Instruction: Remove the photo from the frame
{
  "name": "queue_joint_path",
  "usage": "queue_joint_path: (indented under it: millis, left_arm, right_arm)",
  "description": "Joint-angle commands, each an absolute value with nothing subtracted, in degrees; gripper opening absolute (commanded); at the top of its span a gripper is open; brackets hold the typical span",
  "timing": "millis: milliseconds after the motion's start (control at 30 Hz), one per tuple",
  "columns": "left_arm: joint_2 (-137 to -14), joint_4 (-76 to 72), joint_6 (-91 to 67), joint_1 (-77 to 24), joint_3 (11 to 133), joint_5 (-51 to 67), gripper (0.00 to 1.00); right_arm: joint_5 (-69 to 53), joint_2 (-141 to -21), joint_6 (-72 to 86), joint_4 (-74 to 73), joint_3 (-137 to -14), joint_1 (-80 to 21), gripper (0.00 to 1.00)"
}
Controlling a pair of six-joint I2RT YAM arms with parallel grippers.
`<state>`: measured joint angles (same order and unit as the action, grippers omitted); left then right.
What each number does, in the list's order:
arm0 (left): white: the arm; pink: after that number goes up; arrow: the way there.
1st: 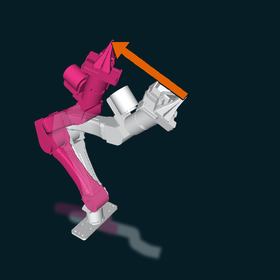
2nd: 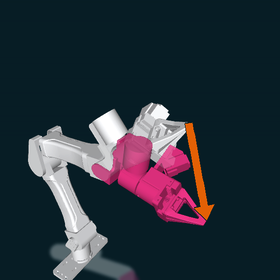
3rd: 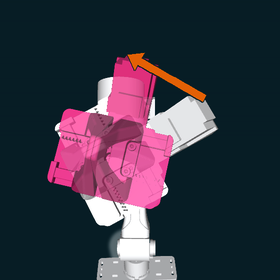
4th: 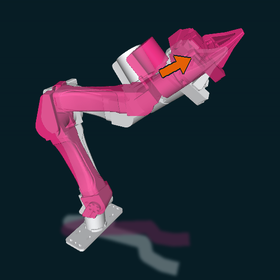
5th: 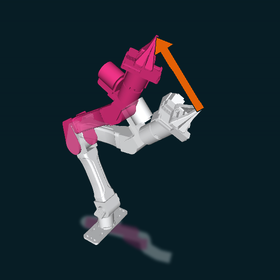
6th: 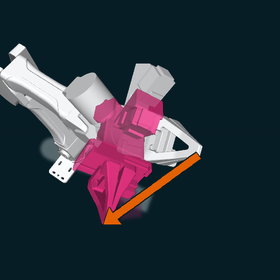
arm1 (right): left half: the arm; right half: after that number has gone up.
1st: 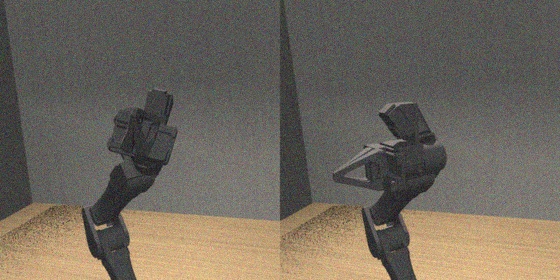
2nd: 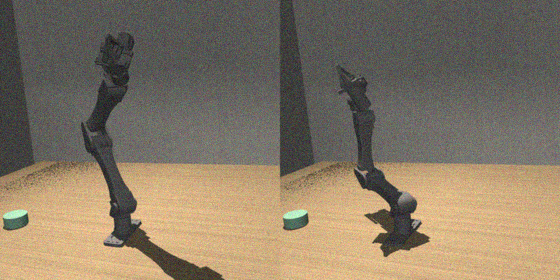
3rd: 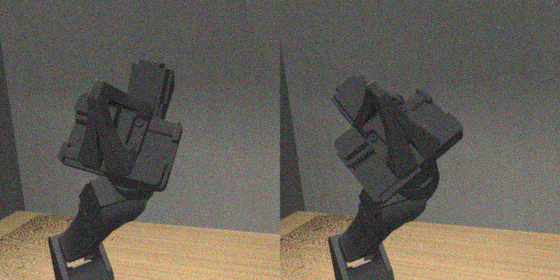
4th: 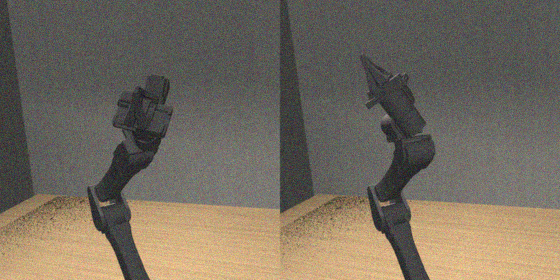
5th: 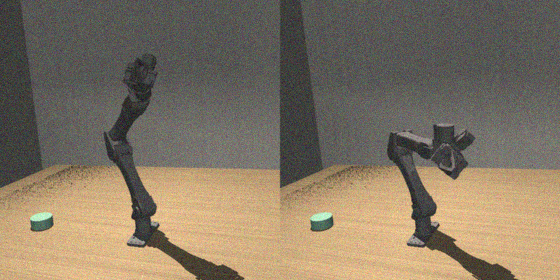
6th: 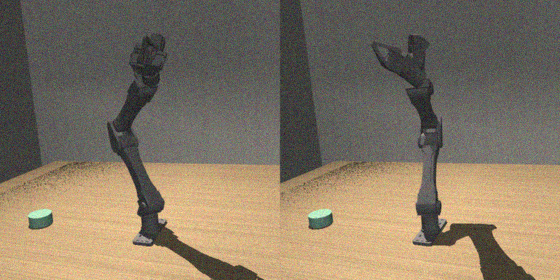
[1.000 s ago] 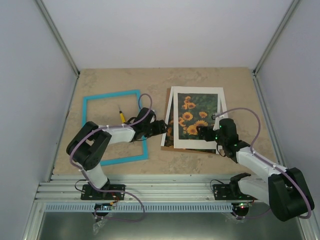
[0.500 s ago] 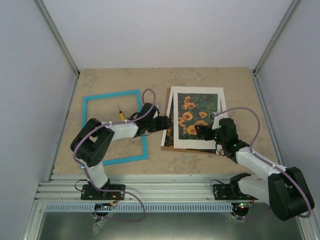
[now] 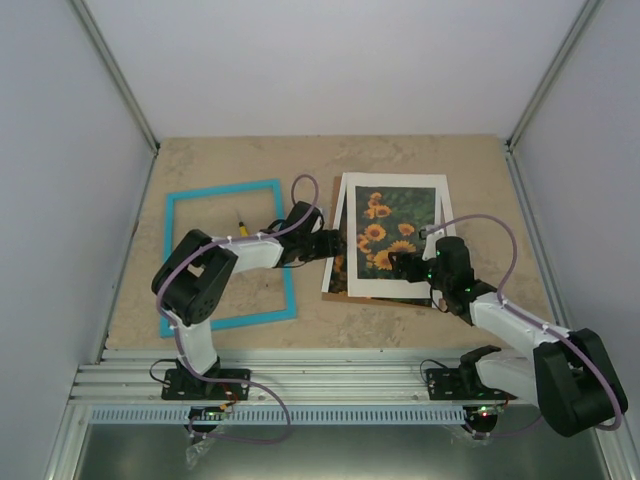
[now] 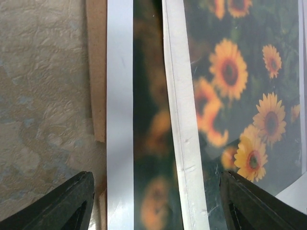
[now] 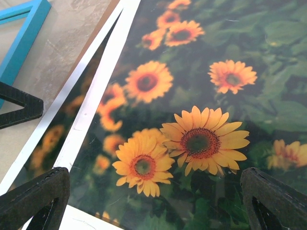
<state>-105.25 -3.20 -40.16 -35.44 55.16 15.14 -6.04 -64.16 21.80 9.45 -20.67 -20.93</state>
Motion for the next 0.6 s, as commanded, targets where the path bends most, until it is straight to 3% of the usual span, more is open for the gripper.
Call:
queue_joint_path:
  millis: [0, 567]
  left_arm:
    - [-106.69, -2.76, -38.84, -35.16, 57.41, 15.93, 0.73]
    - [-107.05, -2.78, -38.89, -35.24, 58.65, 18.59, 0.69]
  right_arm:
    - [-6.13, -64.68, 20.88, 11.33, -20.13, -21.45, 0.98]
    - [-5.98, -65.72, 20.77, 11.42, -20.39, -21.53, 0.98]
